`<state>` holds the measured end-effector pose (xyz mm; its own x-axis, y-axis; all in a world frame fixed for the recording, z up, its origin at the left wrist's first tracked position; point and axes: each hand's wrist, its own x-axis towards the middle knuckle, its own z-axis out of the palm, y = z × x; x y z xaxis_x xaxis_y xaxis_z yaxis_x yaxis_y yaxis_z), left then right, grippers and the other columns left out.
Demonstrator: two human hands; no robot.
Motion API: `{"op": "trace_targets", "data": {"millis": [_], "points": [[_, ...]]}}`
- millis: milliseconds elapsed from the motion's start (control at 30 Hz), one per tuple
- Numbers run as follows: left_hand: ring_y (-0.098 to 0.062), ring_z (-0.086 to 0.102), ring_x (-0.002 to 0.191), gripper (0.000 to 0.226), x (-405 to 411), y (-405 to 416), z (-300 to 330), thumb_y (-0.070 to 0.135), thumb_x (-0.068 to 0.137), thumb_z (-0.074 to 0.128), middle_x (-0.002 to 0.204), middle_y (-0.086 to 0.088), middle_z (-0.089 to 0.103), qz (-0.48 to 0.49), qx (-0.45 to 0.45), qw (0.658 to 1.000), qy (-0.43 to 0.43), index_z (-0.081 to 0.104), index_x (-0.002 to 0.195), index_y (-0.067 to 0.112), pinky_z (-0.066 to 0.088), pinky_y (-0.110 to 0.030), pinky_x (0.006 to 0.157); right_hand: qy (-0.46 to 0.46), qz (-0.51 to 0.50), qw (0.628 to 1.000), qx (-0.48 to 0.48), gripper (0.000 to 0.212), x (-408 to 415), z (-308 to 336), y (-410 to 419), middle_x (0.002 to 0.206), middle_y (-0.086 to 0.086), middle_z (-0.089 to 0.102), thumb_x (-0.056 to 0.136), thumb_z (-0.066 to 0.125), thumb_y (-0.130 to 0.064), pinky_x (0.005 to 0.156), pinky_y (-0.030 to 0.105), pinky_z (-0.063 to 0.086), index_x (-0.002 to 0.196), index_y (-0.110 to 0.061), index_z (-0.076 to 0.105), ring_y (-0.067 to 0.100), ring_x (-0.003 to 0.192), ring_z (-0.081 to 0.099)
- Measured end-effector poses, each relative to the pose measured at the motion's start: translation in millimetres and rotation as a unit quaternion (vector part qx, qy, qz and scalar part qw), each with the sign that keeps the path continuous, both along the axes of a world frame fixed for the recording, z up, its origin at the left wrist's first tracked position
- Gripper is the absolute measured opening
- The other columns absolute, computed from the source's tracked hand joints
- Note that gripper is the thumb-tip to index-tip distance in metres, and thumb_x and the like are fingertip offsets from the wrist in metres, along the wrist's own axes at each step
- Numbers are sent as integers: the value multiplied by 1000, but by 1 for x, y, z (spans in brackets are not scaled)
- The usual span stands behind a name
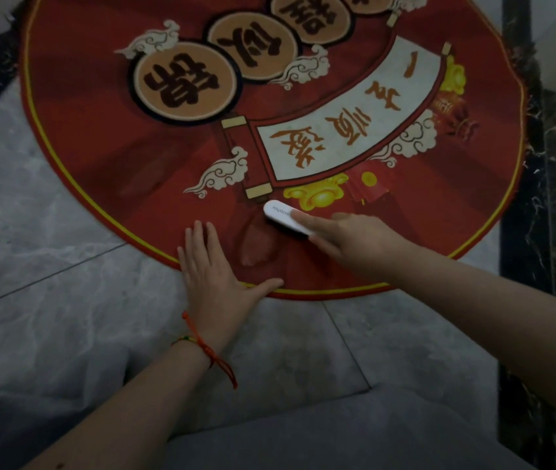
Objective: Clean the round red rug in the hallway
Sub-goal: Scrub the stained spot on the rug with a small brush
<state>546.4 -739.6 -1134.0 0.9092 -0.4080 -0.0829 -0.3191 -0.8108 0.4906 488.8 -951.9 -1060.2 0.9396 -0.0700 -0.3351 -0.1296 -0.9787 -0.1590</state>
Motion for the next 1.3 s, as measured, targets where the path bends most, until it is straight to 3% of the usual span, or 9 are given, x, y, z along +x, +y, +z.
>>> {"op": "trace_targets", "data": {"millis": [167, 367, 533, 733, 900, 1100, 1300], "points": [[-27, 1, 146, 136, -1, 0, 4, 82, 49, 56, 158, -16, 9, 4, -17, 1000, 8, 13, 149, 2, -6, -39, 117, 10, 71, 997, 33, 52, -35, 5, 25, 97, 4, 51, 99, 28, -45, 65, 30, 39, 147, -48, 8, 23, 81, 57], [-28, 1, 146, 137, -1, -2, 1, 85, 49, 54, 157, -17, 9, 2, -7, 1000, 4, 14, 149, 2, -6, -40, 116, -1, 2, 1000, 17, 51, -1, 0, 0, 88, 0, 44, 100, 28, -44, 63, 28, 32, 148, -45, 12, 22, 81, 55], [-27, -2, 146, 137, -1, -3, 3, 82, 48, 55, 158, -16, 7, 4, -13, 1000, 10, 12, 150, 2, -9, -38, 116, 17, 82, 996, 33, 51, -36, 11, 23, 90, 0, 43, 100, 27, -44, 63, 28, 35, 147, -46, 7, 22, 78, 54], [-29, -1, 146, 144, -1, -6, 2, 92, 45, 52, 157, -17, 8, 6, 4, 1000, 10, 13, 149, 1, -7, -42, 116, 10, 5, 1000, 4, 50, 8, 2, 3, 87, 5, 50, 101, 29, -42, 62, 30, 38, 148, -42, 14, 25, 81, 57], [-28, 0, 146, 141, 0, -5, 0, 91, 44, 44, 158, -17, 8, 9, 2, 1000, 15, 14, 149, 1, -6, -43, 116, 39, 78, 995, 37, 51, -32, 16, 32, 93, 6, 51, 100, 27, -43, 67, 34, 44, 148, -44, 10, 25, 80, 56], [-27, -3, 146, 144, 1, -6, 0, 93, 42, 42, 158, -16, 6, 3, 15, 1000, 15, 11, 150, 3, -8, -42, 116, 29, -1, 1000, 6, 49, 13, 14, 8, 76, -1, 45, 101, 30, -39, 62, 31, 40, 149, -38, 19, 22, 76, 54], [-27, -2, 146, 146, 1, -5, 2, 93, 39, 42, 158, -16, 7, 8, 1, 1000, 25, 12, 150, 2, -8, -41, 116, 50, 91, 994, 23, 49, -6, 18, 38, 92, 6, 54, 100, 30, -42, 65, 29, 38, 147, -43, 18, 24, 83, 57]]}}
